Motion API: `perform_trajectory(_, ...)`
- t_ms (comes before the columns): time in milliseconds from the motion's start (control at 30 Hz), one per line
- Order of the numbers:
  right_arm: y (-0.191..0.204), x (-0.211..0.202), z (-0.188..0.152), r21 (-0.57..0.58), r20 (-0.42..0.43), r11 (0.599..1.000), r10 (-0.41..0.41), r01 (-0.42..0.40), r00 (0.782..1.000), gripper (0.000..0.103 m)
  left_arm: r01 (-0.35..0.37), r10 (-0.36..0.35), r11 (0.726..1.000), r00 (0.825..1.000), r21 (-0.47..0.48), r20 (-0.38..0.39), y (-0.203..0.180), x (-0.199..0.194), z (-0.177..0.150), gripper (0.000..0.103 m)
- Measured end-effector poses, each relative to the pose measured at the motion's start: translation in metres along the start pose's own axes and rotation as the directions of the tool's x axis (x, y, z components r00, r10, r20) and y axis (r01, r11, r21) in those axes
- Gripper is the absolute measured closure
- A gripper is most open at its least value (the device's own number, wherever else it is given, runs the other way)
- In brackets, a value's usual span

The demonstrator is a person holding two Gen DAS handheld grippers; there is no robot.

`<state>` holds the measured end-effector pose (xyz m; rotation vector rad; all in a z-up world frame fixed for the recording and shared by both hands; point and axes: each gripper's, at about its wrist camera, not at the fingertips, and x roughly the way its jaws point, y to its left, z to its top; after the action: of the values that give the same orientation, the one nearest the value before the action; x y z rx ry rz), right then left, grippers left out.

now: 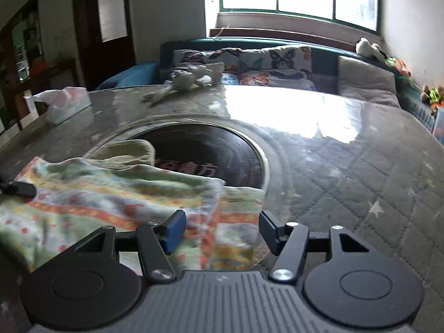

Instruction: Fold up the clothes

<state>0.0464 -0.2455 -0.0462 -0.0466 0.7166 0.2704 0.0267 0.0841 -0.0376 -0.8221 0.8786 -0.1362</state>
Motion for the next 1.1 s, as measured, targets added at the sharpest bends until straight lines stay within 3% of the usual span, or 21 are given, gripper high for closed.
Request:
perform_trajectory(233,0.000,0.011,-0.004,0.028,-0.006,0.999,0.018,-0.017,1.000,0.040,-0.021,0.020,0.999,1.000,0.041,0.008,-0.007,0.001,-0.002,0.081)
perform_trajectory(300,0.003,0.009,-0.005,0.029,-0.005,0.999,0.036,-0.035,0.999,0.047,-0.041,0.040,0.996,0.999,0.078,0.017,-0.012,0.000,-0.005,0.083)
perform_trajectory(433,0.011,0.007,-0.006,0.022,-0.011,0.997,0.071,-0.071,0.997,0.075,-0.091,0.084,0.980,0.995,0.177,0.043,-0.026,0.000,-0.012,0.083)
perform_trajectory(567,0.016,0.002,-0.003,0.027,0.000,0.996,0.083,-0.083,0.997,0.092,-0.135,0.117,0.954,0.990,0.267,0.082,-0.039,-0.003,-0.018,0.083)
perform_trajectory(900,0.028,-0.024,0.015,0.019,0.078,0.989,0.145,-0.147,0.986,0.095,-0.210,0.143,0.897,0.971,0.389,0.194,-0.058,-0.022,-0.032,0.091)
perform_trajectory(1100,0.057,-0.031,0.033,-0.054,0.102,0.980,0.198,-0.193,0.975,0.095,-0.231,0.144,0.897,0.959,0.376,0.246,-0.054,-0.047,-0.030,0.091)
